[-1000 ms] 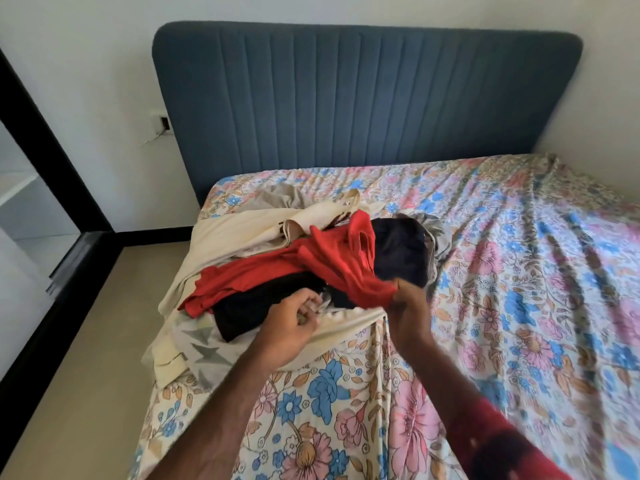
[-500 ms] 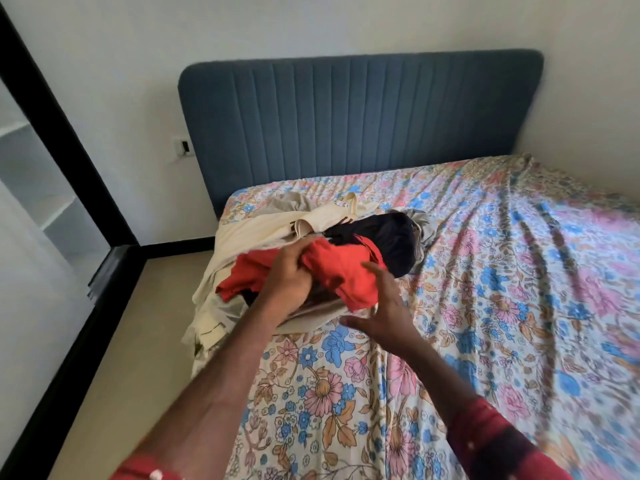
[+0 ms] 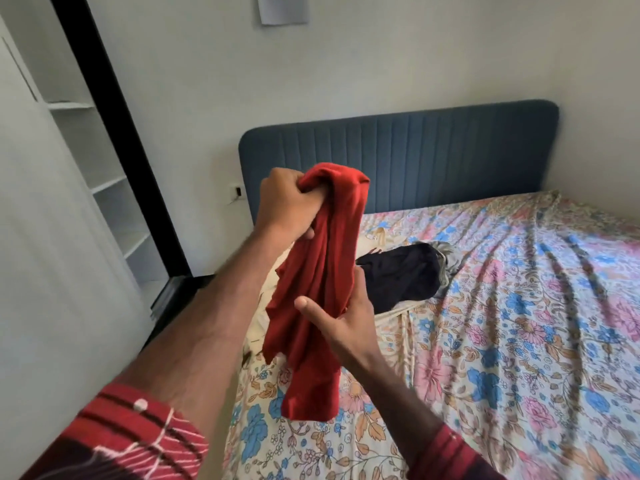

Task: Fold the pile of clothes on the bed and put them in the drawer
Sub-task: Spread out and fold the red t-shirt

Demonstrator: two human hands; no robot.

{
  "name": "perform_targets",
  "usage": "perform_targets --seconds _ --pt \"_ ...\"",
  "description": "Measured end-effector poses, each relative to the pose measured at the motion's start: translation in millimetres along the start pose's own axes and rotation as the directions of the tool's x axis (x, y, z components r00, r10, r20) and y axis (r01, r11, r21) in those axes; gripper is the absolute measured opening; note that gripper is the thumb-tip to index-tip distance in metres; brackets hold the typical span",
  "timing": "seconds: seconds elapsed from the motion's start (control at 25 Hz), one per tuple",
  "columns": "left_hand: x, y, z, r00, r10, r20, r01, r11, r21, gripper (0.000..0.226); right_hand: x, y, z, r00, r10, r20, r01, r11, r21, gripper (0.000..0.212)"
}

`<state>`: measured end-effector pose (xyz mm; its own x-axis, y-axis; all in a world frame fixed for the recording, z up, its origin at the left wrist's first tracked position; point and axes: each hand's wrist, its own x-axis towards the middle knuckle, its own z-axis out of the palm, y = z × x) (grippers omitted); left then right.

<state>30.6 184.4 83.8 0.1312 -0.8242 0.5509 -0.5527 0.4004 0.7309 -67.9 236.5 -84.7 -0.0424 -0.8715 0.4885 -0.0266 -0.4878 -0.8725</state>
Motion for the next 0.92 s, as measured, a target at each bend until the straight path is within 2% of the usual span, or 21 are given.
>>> perform_targets --seconds 0.04,0.08,0.16,0.2,0.24,0.28,0.32,0.36,0.4,0.44,0.56,0.64,0.72,0.8,0.88,0.92 --pt "-1 -1 -8 1.0 0.009 -0.005 -0.008 0.999 0.033 0.044 4 -4 -1 0.999 -0.02 -0.044 0.021 1.0 0.011 0.03" --pt "0 -5 -18 1.0 0.001 -0.021 0.0 0.999 0.054 0.043 10 -8 -7 0.998 -0.012 -0.058 0.014 0.999 0.03 0.013" --pt "4 -22 -44 0.998 -0.049 -0.045 0.054 0.992 0.117 0.04 22 -9 -30 0.999 0.029 -0.019 -0.028 0.999 0.03 0.036" --pt "6 -31 -58 0.995 -0.098 0.01 0.095 0.983 0.156 0.038 27 -11 -44 0.998 0.054 0.032 -0.055 0.998 0.038 0.041" --pt "6 -40 -70 0.974 -0.179 0.138 0.15 0.969 0.198 0.034 33 -12 -57 0.992 0.086 0.091 -0.09 0.995 0.044 0.047" --pt "4 -46 -82 0.911 -0.282 0.299 0.209 0.944 0.254 0.031 38 -17 -68 0.982 0.113 0.151 -0.122 0.991 0.053 0.052" --pt "-1 -50 -91 0.813 -0.385 0.437 0.258 0.91 0.324 0.031 44 -22 -80 0.967 0.159 0.201 -0.177 0.981 0.076 0.052" --pt "-7 -54 -98 0.718 -0.459 0.523 0.283 0.879 0.383 0.035 47 -31 -89 0.944 0.208 0.257 -0.246 0.96 0.129 0.045" --pt "-12 -56 -101 0.659 -0.499 0.563 0.297 0.86 0.414 0.04 50 -39 -95 0.916 0.245 0.318 -0.313 0.931 0.187 0.038" --pt "-15 -59 -101 0.64 -0.512 0.573 0.325 0.856 0.402 0.045 51 -47 -100 0.89 0.266 0.371 -0.367 0.9 0.234 0.033" --pt "-23 -58 -94 0.695 -0.502 0.515 0.464 0.86 0.212 0.042 52 -60 -98 0.845 0.26 0.468 -0.425 0.857 0.291 0.027" --pt "-26 -49 -86 0.724 -0.481 0.494 0.508 0.857 0.089 0.038 54 -63 -91 0.843 0.189 0.504 -0.379 0.873 0.307 0.021" --pt "-28 -38 -77 0.761 -0.435 0.481 0.507 0.862 -0.023 0.039 54 -66 -86 0.826 0.091 0.556 -0.308 0.899 0.31 0.034" --pt "-28 -31 -65 0.797 -0.382 0.468 0.515 0.835 -0.196 0.04 51 -76 -83 0.792 0.009 0.61 -0.247 0.919 0.308 0.056" --pt "-27 -25 -50 0.801 -0.351 0.485 0.556 0.737 -0.384 0.038 45 -89 -75 0.738 -0.049 0.673 -0.155 0.958 0.24 0.069" --pt "-28 -22 -44 0.796 -0.335 0.504 0.575 0.679 -0.456 0.036 46 -92 -72 0.737 -0.103 0.668 -0.044 0.979 0.199 0.068"
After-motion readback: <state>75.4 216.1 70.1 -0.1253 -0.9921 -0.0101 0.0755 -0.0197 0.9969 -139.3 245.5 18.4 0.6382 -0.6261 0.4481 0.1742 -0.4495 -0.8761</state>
